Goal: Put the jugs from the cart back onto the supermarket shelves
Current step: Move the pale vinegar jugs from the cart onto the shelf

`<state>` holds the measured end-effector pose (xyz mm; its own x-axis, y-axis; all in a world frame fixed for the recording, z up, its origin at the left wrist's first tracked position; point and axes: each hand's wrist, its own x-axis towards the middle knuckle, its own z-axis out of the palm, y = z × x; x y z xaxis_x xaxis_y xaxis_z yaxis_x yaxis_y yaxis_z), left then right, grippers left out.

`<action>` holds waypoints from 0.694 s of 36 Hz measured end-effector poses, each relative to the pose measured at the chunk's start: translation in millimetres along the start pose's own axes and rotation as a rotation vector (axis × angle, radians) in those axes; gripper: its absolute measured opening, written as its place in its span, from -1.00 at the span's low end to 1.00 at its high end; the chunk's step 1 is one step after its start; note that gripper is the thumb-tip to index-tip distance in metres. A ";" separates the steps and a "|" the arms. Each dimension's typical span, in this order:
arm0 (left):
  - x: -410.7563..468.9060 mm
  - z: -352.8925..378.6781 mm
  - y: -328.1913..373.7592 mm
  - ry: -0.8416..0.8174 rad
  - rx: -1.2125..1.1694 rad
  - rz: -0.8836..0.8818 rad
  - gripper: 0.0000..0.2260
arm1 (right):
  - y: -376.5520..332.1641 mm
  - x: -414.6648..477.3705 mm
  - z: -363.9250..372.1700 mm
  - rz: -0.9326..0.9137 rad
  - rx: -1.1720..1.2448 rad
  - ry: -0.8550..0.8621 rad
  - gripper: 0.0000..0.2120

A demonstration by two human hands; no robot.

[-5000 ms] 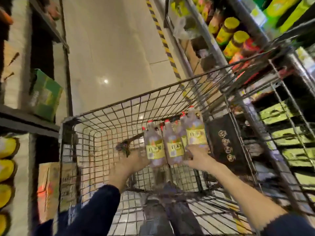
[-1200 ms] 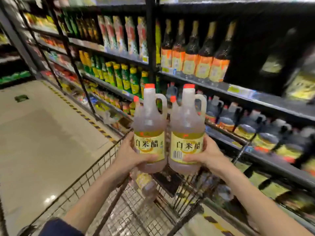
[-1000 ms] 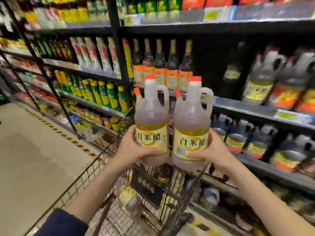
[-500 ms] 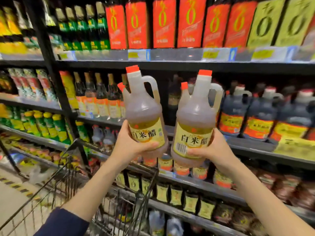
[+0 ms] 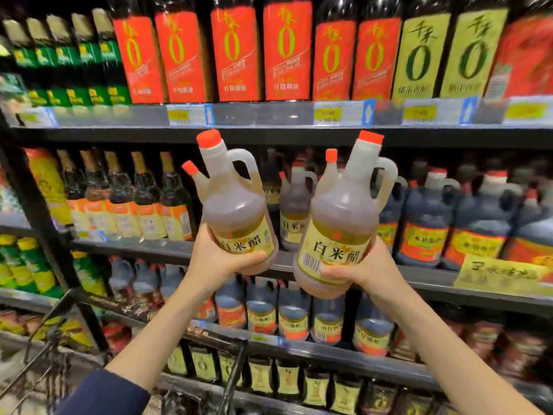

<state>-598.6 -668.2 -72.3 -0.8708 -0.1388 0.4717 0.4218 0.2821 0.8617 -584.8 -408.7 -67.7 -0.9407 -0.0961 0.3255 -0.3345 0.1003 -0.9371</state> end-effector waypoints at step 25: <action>147.5 23.4 -120.1 -0.244 0.077 -0.013 -0.06 | 34.9 76.4 27.6 0.074 -0.102 0.167 -0.23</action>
<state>-783.6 -700.3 -110.5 -0.9151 0.0881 0.3935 0.3980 0.3543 0.8462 -666.7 -439.9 -79.0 -0.9566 0.0799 0.2802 -0.2598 0.2013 -0.9445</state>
